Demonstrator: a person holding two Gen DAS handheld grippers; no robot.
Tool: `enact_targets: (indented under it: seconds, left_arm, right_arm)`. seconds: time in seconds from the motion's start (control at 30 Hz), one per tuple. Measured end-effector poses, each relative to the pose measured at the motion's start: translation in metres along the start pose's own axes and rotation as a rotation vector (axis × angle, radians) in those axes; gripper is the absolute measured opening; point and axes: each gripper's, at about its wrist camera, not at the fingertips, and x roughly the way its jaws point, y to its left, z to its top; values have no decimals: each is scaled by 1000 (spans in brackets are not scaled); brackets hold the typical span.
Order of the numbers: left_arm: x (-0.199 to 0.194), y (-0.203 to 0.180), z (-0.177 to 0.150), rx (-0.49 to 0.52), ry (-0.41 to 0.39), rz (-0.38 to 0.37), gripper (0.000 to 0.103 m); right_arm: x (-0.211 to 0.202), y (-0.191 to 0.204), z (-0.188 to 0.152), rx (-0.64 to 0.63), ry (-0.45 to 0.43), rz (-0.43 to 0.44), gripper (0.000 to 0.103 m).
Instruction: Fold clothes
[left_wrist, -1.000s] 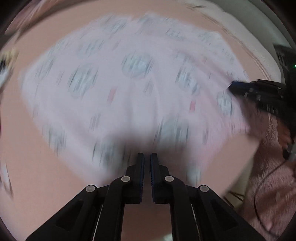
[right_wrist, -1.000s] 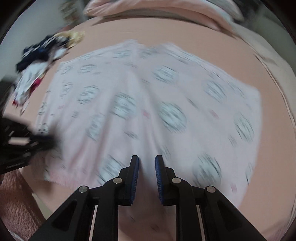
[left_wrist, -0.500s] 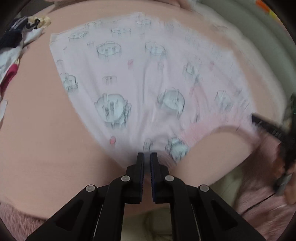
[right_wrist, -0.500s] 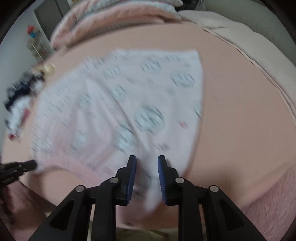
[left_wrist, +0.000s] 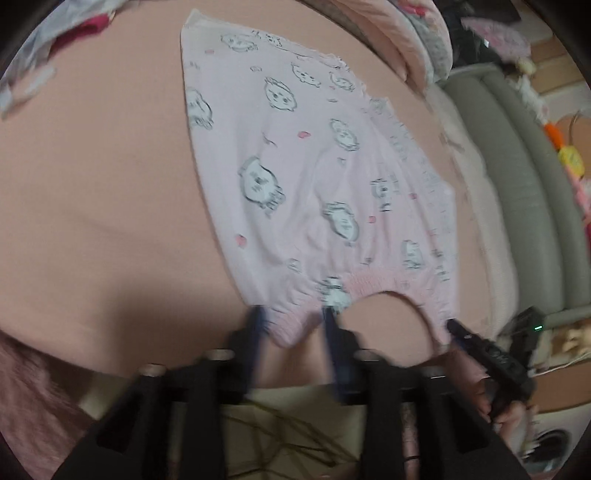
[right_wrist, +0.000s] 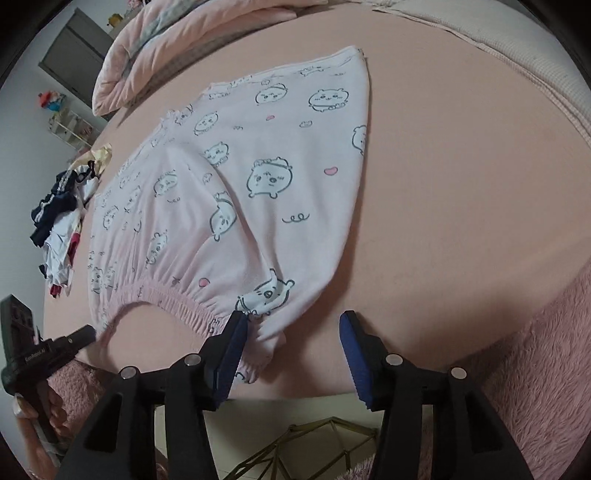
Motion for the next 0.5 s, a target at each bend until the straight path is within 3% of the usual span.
enact_targets:
  seconds: [0.03, 0.1, 0.13, 0.17, 0.2, 0.23, 0.3, 0.5]
  left_arm:
    - [3, -2, -2, -16, 0, -26, 56]
    - [10, -7, -3, -1, -19, -12, 56]
    - [14, -10, -2, 9, -30, -4, 55]
    - [17, -16, 2, 12, -41, -10, 48]
    - [19, -20, 4, 13, -52, -15, 34]
    - [18, -20, 5, 12, -59, -16, 13]
    - [14, -19, 3, 14, -64, -21, 10]
    - [-4, -25, -20, 60, -35, 12, 8]
  right_arm:
    - [1, -2, 0, 8, 2, 24, 52]
    - [3, -4, 1, 19, 7, 67, 50]
    - [6, -3, 3, 8, 13, 77, 43]
    - [8, 2, 5, -12, 16, 87, 39]
    - [9, 6, 7, -27, 19, 101, 29]
    - [10, 8, 7, -32, 22, 123, 16]
    - [12, 12, 6, -57, 16, 110, 7]
    - [-15, 17, 13, -64, -39, 95, 3]
